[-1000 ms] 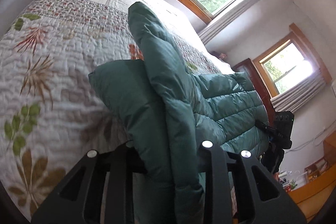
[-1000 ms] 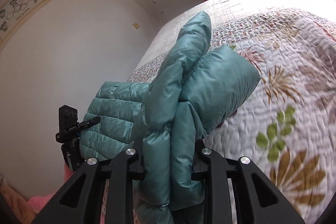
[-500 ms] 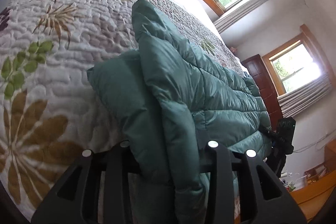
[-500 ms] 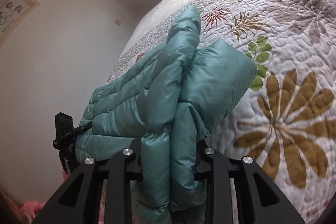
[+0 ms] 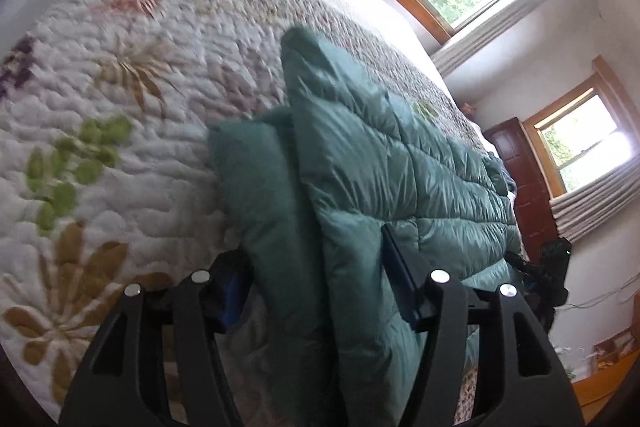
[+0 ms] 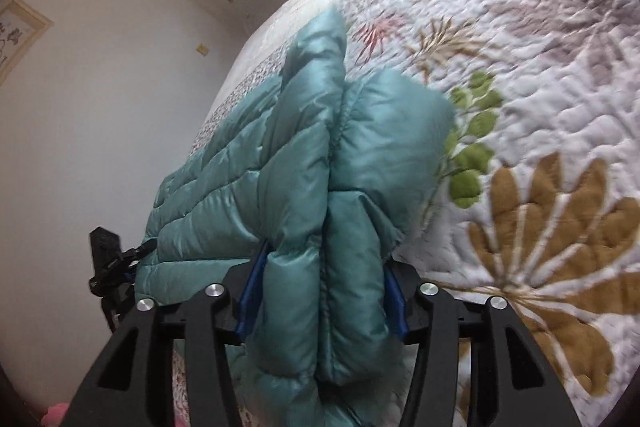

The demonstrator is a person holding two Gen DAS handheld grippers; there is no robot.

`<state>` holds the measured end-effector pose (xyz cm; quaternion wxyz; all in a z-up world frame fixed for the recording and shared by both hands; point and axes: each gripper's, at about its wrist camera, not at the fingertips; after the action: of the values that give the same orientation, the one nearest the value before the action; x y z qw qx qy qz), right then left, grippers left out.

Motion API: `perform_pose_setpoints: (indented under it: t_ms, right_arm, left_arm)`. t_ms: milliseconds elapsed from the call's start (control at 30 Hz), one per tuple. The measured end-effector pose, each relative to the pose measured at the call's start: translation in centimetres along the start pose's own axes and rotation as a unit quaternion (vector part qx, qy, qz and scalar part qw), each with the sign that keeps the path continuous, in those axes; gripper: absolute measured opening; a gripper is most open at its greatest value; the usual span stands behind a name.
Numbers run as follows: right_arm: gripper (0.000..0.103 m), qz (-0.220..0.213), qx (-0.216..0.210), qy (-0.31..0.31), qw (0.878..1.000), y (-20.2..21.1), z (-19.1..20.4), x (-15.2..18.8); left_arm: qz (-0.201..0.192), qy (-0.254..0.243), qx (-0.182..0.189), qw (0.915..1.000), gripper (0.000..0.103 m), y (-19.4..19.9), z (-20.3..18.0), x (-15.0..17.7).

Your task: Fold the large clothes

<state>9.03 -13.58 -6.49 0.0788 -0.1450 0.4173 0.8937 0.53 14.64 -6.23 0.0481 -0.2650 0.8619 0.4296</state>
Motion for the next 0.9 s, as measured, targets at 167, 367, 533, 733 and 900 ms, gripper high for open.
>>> perform_pose_setpoints:
  t_ms: [167, 367, 533, 733, 900]
  right_arm:
    - [0.069, -0.028, 0.026, -0.019, 0.999, 3.5, 0.6, 1.4]
    - [0.077, -0.021, 0.021, -0.061, 0.998, 5.5, 1.2, 4.3]
    - [0.081, -0.015, -0.015, -0.105, 0.994, 4.8, 0.4, 6.3]
    - [0.086, -0.007, -0.053, -0.132, 0.99, 2.6, -0.7, 6.7]
    - [0.087, -0.005, -0.075, -0.16, 0.984, 0.2, -2.1, 5.5]
  left_arm:
    - [-0.074, -0.037, -0.086, 0.9929, 0.068, 4.9, -3.2, 1.1]
    - [-0.088, -0.086, -0.123, 0.9848, 0.08, 5.8, -8.4, 2.6]
    - [-0.066, -0.128, -0.12, 0.9822, 0.08, 3.0, -11.7, 4.3]
    - [-0.027, -0.127, -0.122, 0.984, 0.08, -0.8, -11.5, 4.5]
    - [0.003, -0.11, -0.116, 0.9872, 0.08, -2.7, -9.7, 4.3]
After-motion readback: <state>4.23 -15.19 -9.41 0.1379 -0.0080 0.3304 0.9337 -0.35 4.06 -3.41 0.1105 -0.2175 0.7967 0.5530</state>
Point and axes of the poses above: each gripper's, at about its wrist camera, not at the fingertips, and y roughly against the way its jaws point, z to its left, x to its underside, and after that the axes turned 10 degrees about z, right-handed
